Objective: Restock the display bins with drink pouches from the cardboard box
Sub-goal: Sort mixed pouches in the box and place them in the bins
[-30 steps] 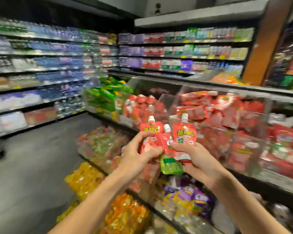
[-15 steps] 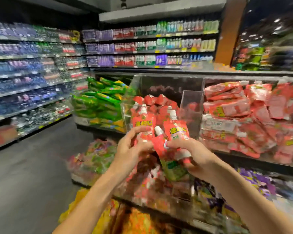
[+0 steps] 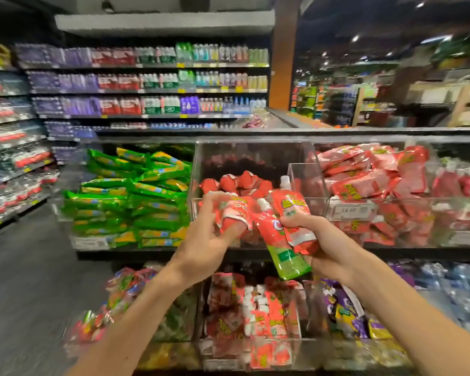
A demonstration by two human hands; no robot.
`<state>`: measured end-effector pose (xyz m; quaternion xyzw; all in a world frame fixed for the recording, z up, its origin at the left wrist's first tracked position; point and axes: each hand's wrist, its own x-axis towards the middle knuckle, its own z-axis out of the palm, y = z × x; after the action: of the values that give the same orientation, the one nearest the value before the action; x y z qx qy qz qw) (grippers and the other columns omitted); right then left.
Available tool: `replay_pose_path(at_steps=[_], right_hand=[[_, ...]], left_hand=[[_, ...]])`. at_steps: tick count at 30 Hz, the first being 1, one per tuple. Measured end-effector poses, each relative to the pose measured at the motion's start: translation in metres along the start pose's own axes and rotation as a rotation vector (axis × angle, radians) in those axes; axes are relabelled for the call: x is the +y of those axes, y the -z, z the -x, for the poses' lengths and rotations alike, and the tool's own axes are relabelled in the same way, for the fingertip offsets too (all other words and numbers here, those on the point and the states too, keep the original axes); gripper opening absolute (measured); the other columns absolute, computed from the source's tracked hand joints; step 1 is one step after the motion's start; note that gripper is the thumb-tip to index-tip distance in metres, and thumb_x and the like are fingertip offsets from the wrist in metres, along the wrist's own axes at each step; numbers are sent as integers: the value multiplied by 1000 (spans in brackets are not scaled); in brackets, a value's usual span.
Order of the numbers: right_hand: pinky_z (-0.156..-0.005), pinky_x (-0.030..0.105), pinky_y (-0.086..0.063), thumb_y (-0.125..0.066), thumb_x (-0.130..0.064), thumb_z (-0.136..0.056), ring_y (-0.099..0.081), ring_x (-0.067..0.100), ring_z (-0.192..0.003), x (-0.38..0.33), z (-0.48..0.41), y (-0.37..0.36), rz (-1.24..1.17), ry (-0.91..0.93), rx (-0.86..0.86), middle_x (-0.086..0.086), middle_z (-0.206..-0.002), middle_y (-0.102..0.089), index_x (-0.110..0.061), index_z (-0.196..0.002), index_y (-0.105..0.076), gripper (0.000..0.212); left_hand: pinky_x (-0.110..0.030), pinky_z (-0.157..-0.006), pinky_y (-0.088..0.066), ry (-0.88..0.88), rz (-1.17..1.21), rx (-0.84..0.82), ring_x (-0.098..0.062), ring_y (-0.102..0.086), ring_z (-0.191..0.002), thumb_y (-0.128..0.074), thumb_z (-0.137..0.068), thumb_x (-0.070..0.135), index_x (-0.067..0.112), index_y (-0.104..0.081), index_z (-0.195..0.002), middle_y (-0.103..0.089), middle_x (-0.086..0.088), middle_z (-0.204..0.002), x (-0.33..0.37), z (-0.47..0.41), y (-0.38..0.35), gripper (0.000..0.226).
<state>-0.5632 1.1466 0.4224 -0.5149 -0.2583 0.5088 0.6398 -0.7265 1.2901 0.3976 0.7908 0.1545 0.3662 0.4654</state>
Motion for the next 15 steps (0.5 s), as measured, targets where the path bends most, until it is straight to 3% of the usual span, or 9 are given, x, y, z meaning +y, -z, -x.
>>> replay_pose_path(at_steps=[4,6,9,11,13,15], right_hand=[[-63,29,-58,-70,-17,-68,-73,21,-68,-6,5,13,-36,-2,108,11,-91,-76,-7,-101,-70,34],[-58,27,-58,-69,-15,-66,-71,20,-62,-13,5,19,-56,11,145,10,-83,-75,-7,-91,-71,26],[-61,28,-58,-71,-17,-63,-72,20,-64,-25,1,24,-39,41,169,11,-85,-75,-8,-91,-71,30],[-64,29,-57,-71,-18,-62,-72,21,-67,-32,-3,24,-11,50,178,11,-89,-75,-8,-97,-70,36],[-57,28,-57,-70,-18,-64,-73,21,-66,-40,-8,25,22,56,190,12,-88,-76,-7,-102,-67,39],[-52,26,-56,-70,-16,-68,-72,21,-62,-47,-15,29,37,61,204,12,-85,-76,-6,-104,-66,38]], left_hand=[[-18,-71,-50,-26,-21,65,-8,-66,-85,-68,-93,28,34,-53,-107,-66,6,-99,8,-24,6,22],[-27,-71,-54,-53,31,83,-15,-68,-87,-65,-95,30,41,-56,-101,-67,8,-97,13,-37,5,15],[-30,-80,-54,-114,42,138,-8,-65,-88,-63,-97,27,42,-61,-97,-69,17,-96,17,-62,-1,15],[-34,-86,-51,-105,28,145,-8,-64,-88,-64,-97,26,34,-65,-100,-70,12,-102,15,-82,-9,9],[-32,-90,-50,-73,-4,147,-12,-64,-97,-64,-97,25,30,-65,-99,-69,7,-104,9,-107,-17,6],[-24,-84,-50,-56,-52,157,-14,-64,-97,-64,-97,25,34,-63,-96,-68,9,-98,4,-132,-26,8]])
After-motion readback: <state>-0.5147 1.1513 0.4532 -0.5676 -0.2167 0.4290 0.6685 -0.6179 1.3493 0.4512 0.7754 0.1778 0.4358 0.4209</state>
